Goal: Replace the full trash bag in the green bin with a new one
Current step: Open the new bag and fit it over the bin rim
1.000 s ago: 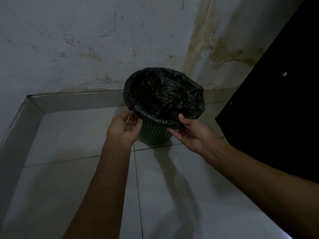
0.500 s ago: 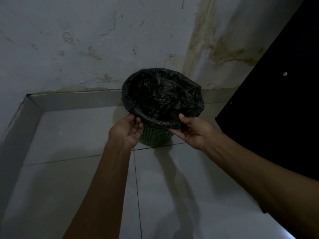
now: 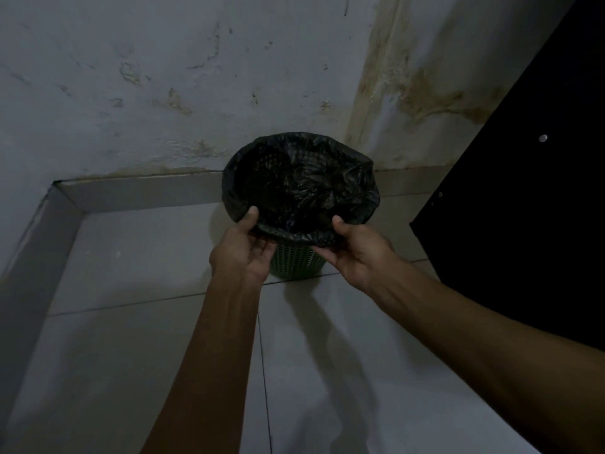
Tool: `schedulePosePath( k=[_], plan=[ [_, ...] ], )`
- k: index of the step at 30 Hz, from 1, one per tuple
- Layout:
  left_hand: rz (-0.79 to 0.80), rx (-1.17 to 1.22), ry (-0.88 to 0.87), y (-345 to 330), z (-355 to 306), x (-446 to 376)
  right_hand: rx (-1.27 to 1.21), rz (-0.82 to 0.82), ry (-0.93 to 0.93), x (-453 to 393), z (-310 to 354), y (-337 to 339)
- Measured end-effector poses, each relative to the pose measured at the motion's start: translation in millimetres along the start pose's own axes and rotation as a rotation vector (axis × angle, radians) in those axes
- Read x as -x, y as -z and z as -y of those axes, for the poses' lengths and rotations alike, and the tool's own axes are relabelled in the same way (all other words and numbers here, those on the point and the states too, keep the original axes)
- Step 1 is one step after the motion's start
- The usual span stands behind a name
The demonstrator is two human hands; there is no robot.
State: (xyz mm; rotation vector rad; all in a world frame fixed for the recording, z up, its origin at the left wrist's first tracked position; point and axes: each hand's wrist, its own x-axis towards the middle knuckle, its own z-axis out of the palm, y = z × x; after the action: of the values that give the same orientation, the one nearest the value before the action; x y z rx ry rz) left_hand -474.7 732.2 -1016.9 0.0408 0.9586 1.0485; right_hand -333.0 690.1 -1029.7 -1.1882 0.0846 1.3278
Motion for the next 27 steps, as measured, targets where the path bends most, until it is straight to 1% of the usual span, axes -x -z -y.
schedulePosePath(
  k=[5, 8, 10, 14, 16, 18, 22, 23, 24, 25, 27],
  plan=[
    [0.082, 0.116, -0.012, 1.3, 5.2, -2.8, -0.06, -0.011, 0.065, -2.4, -2.2, -2.7],
    [0.096, 0.194, -0.035, 1.7, 7.7, -2.8, -0.07, -0.026, 0.074, -2.6, -6.5, -5.3],
    [0.094, 0.211, -0.045, 4.1, 7.2, -2.8, -0.055, -0.033, 0.075, -1.5, -8.0, -6.8],
    [0.057, 0.132, 0.002, 9.0, 4.0, -2.1, -0.049, -0.037, 0.083, 1.5, -6.3, -7.9],
    [0.057, 0.2, 0.026, 10.7, 1.2, -0.3, -0.056, -0.029, 0.088, 1.3, -5.9, -7.9],
    [0.02, 0.247, 0.042, 12.2, 1.3, 1.6, -0.059, -0.035, 0.085, 0.6, -6.3, -8.0],
    [-0.27, 0.054, -0.019, 15.3, 20.7, 7.9, -0.055, -0.069, 0.084, 3.8, -7.0, -10.9],
    [-0.305, 0.019, -0.05, 16.0, 28.2, 10.9, -0.052, -0.078, 0.086, 5.7, -7.2, -11.9],
    [-0.301, -0.015, -0.074, 15.7, 35.7, 14.4, -0.043, -0.087, 0.09, 6.9, -7.7, -13.0],
    [-0.26, -0.051, -0.084, 14.0, 41.9, 18.7, -0.031, -0.097, 0.092, 8.0, -8.3, -13.7],
    [-0.13, -0.115, -0.08, 8.0, 49.0, 25.9, 0.008, -0.118, 0.095, 8.7, -10.9, -14.4]
  ],
)
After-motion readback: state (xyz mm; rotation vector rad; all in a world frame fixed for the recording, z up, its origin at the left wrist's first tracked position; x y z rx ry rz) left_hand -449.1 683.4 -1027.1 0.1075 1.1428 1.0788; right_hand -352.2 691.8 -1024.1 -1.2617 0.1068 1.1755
